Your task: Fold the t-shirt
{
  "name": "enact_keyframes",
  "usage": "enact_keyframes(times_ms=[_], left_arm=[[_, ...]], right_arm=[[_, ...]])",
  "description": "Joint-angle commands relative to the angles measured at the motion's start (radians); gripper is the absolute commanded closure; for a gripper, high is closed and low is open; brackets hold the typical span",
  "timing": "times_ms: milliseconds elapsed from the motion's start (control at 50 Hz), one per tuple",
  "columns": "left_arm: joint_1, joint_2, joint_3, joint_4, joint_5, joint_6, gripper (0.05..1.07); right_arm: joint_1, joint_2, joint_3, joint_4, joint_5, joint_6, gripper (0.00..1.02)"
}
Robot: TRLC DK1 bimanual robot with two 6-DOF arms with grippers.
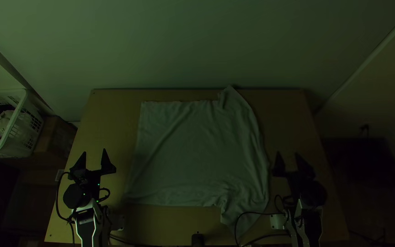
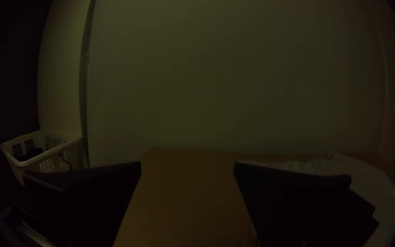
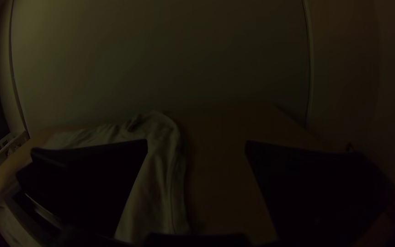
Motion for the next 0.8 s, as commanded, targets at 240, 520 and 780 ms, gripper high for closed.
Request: enact_keyframes(times_ms=[240, 520, 780], left_arm=[[0.006, -0.004, -0.052, -0.012, 0.001, 0.012, 0.10], [0.006, -0.004, -0.052, -0.014, 0.001, 0.012, 0.10], [0.004, -0.004, -0.052, -0.014, 0.001, -0.003, 0.10]], right_arm=[[-0.006, -0.002, -0.015, 0.001, 0.008, 0.008, 0.04], [-0.006, -0.002, -0.015, 0.001, 0.008, 0.008, 0.04], [0.005, -0.002, -0.015, 0.001, 0.008, 0.007, 0.04]])
